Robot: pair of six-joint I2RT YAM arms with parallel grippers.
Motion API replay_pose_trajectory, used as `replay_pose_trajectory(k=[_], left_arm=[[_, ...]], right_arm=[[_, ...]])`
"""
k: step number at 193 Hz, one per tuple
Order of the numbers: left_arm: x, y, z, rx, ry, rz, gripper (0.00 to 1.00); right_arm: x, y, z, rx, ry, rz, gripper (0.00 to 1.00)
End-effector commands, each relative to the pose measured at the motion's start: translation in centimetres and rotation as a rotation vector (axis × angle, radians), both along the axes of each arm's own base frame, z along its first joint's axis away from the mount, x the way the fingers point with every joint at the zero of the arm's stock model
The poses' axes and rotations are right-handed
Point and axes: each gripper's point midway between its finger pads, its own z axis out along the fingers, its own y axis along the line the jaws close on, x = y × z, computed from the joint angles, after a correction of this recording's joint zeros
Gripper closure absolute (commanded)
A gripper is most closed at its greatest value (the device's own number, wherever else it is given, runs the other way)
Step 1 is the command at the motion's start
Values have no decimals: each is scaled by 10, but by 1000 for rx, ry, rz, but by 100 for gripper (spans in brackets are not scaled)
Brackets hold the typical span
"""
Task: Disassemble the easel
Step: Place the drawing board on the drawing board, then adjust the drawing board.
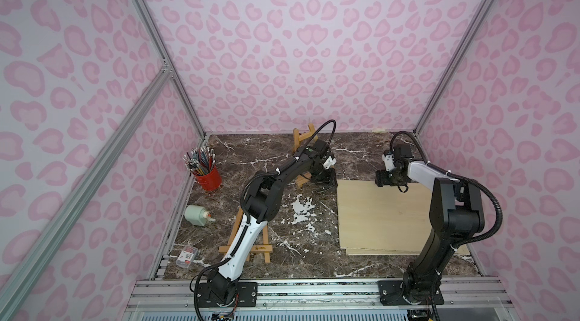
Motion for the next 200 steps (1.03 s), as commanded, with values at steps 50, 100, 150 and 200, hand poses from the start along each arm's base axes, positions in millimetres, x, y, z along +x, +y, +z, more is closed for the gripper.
replay_pose_trajectory(k=[50, 100, 150, 200], left_arm=[[18, 4, 17, 52, -182, 50, 52], [-25, 4, 26, 9, -168, 50, 48], [-78, 15, 26, 39, -160, 40, 44], [-126, 12, 14, 6, -99, 20, 41]], right_arm=[[-32, -2, -9, 16, 100, -34, 21], [-27, 3, 22, 49, 2, -44, 18], [-45, 20, 46, 146, -79, -43, 15], [-60, 34, 61, 199, -114, -14, 15]])
